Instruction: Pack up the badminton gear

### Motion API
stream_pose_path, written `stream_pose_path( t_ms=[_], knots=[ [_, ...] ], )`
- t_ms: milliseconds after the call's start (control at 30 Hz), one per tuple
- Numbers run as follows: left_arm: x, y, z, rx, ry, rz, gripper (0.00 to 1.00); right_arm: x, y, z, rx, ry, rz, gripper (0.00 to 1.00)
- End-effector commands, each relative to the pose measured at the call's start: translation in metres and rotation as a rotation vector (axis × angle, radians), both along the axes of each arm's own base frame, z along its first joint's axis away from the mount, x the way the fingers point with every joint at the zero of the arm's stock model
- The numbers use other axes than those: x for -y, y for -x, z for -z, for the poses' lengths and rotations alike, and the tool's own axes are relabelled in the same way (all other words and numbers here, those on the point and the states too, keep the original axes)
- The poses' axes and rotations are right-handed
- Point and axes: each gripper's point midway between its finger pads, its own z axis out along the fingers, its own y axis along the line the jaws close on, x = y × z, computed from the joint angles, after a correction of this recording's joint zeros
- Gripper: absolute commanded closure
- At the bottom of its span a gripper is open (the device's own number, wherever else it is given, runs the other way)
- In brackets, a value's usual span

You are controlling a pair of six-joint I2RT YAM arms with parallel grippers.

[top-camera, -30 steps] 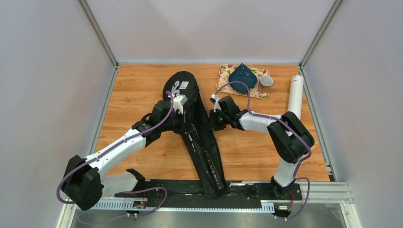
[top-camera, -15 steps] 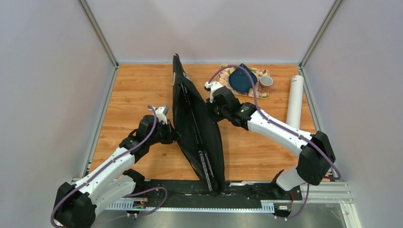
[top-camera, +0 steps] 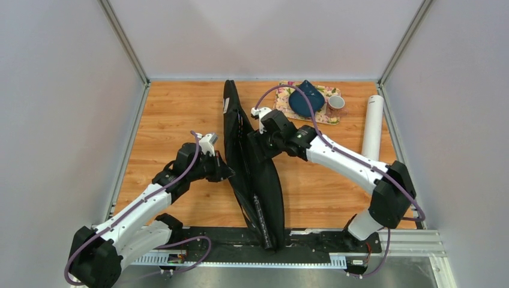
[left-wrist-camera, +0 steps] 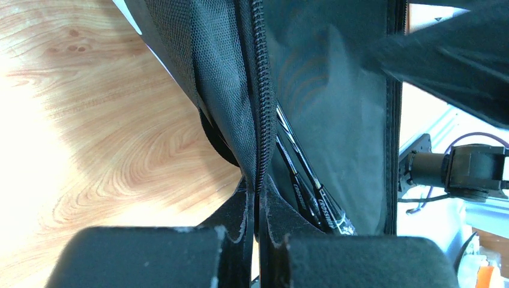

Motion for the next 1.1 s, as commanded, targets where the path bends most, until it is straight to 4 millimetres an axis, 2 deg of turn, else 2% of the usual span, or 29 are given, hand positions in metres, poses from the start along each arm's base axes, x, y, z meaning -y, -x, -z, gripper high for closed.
stream_pose_path(
  t_ms=[0, 33, 100, 133, 167, 233, 267, 367, 467, 567, 633, 767, 867, 933, 1067],
  knots=[
    [0.005, -0.004, -0.018, 0.054, 0.039, 0.016, 1.0, 0.005, 0.042, -0.051, 0.077, -0.031, -0.031, 0.3],
    [0.004, -0.003, -0.016, 0.052, 0.038, 0.015, 1.0, 0.009, 0.055, -0.041, 0.061, -0.004, -0.04, 0.3],
    [0.005, -0.003, -0.017, 0.055, 0.046, 0.019, 1.0, -0.001, 0.089, -0.043, 0.002, -0.074, -0.07, 0.3],
    [0.005, -0.002, -0.015, 0.051, 0.045, 0.02, 1.0, -0.004, 0.101, -0.03, -0.038, -0.099, -0.078, 0.3],
    [0.006, -0.002, -0.014, 0.048, 0.045, 0.022, 1.0, -0.014, 0.124, -0.024, -0.094, -0.127, -0.13, 0.31],
    [0.005, -0.002, -0.014, 0.05, 0.045, 0.018, 1.0, -0.025, 0.142, -0.017, -0.15, -0.192, -0.119, 0.32],
    [0.005, -0.001, -0.014, 0.054, 0.048, 0.019, 1.0, -0.02, 0.153, 0.004, -0.185, -0.16, -0.115, 0.32],
    [0.004, 0.001, -0.011, 0.051, 0.051, 0.015, 1.0, -0.02, 0.159, 0.023, -0.21, -0.144, -0.083, 0.37],
    [0.002, 0.002, -0.007, 0.049, 0.046, 0.01, 1.0, -0.027, 0.164, 0.03, -0.208, -0.14, -0.089, 0.39],
    [0.002, 0.002, -0.007, 0.051, 0.047, 0.012, 1.0, -0.031, 0.171, 0.045, -0.235, -0.112, -0.1, 0.46],
    [0.001, 0.002, -0.008, 0.06, 0.043, 0.009, 1.0, -0.03, 0.168, 0.049, -0.23, -0.093, -0.089, 0.56],
    [-0.002, 0.002, -0.006, 0.063, 0.031, -0.003, 1.0, -0.034, 0.168, 0.044, -0.22, -0.107, -0.111, 0.73],
    [-0.01, 0.0, 0.003, 0.064, -0.006, -0.039, 1.0, -0.021, 0.153, 0.038, -0.142, -0.044, -0.068, 0.98],
    [-0.018, -0.002, 0.01, 0.07, -0.039, -0.075, 1.0, -0.011, 0.146, 0.035, -0.092, 0.006, -0.077, 1.0],
    [-0.037, -0.004, 0.025, 0.052, -0.136, -0.139, 1.0, -0.013, 0.152, 0.015, -0.072, -0.018, -0.161, 1.0]
  ],
)
